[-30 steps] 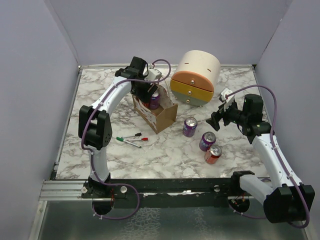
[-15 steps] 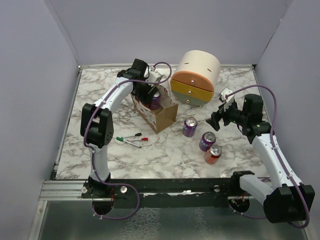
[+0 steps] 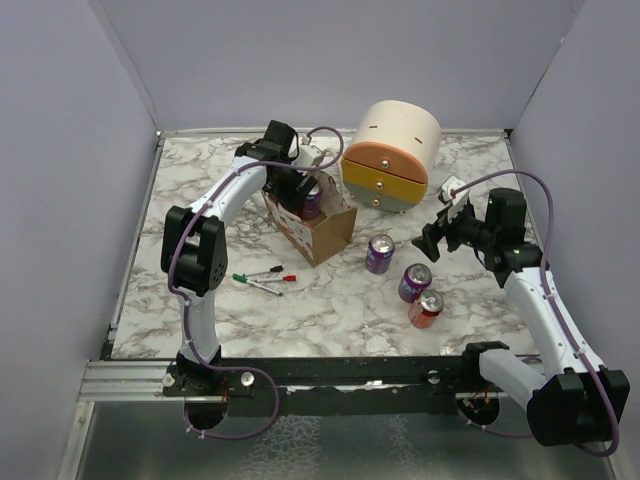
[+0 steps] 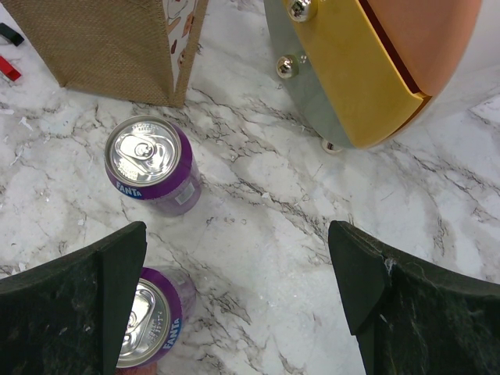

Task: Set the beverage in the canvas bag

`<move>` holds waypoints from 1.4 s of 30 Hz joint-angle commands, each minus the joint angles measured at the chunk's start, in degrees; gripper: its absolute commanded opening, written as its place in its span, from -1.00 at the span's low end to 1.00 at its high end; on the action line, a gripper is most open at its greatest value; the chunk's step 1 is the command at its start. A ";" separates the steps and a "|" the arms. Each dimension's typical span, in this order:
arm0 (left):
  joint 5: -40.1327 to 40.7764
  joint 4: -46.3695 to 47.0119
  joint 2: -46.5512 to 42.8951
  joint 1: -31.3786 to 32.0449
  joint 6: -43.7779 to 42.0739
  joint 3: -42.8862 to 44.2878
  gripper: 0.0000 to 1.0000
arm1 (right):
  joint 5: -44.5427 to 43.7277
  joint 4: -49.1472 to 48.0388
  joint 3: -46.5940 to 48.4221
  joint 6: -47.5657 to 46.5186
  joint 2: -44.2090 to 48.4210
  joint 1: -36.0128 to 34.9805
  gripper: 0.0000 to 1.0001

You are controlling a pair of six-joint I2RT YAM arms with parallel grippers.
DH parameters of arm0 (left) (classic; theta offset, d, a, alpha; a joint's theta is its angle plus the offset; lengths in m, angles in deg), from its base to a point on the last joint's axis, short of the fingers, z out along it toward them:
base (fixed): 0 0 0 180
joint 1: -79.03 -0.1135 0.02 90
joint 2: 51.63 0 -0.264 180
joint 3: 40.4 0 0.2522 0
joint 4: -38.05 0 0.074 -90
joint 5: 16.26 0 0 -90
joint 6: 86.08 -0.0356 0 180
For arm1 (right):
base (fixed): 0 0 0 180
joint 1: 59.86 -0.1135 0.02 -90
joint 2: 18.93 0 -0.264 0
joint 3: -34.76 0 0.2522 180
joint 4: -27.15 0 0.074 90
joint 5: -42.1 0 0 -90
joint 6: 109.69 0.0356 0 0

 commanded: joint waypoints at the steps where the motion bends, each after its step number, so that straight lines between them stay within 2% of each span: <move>1: 0.00 0.21 -0.05 -0.36 0.28 0.30 0.47 | 0.53 -0.55 -0.67 -0.37 0.13 0.26 0.99; 8: 0.33 -0.75 -0.72 -0.36 0.25 2.01 0.61 | 0.54 -0.53 -0.67 -0.38 0.15 0.30 0.99; 18: -0.27 -0.44 -3.10 -0.40 0.92 2.67 0.69 | 0.59 -0.47 -0.61 -0.40 0.39 0.26 0.99; 26: -1.93 0.12 -5.03 -0.32 1.56 3.54 0.72 | 0.66 -0.55 -0.69 -0.37 0.51 0.26 0.99; 42: -5.53 7.64 -12.41 -0.32 3.04 0.84 0.72 | 0.55 -0.50 -0.63 -0.34 0.44 0.26 0.99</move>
